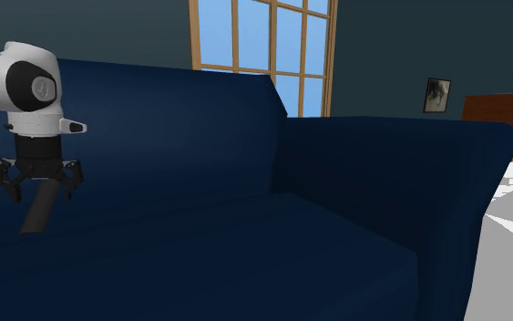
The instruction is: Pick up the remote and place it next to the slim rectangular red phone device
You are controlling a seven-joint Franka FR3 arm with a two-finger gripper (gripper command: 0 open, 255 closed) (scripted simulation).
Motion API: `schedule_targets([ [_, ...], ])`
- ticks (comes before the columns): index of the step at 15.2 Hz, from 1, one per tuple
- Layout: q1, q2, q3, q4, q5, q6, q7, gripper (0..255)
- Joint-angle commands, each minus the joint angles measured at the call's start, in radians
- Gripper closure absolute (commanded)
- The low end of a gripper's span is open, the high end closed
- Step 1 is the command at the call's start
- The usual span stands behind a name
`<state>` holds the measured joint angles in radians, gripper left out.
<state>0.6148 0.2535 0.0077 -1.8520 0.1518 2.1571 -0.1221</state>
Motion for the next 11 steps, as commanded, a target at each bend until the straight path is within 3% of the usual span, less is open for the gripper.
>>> schedule_targets([
  [1, -0.003, -0.020, -0.003, 0.024, -0.003, -0.044, 0.001, 0],
  [3, -0.007, -0.042, -0.005, 0.054, -0.006, -0.097, 0.003, 0],
  [11, -0.007, -0.042, -0.005, 0.054, -0.006, -0.097, 0.003, 0],
])
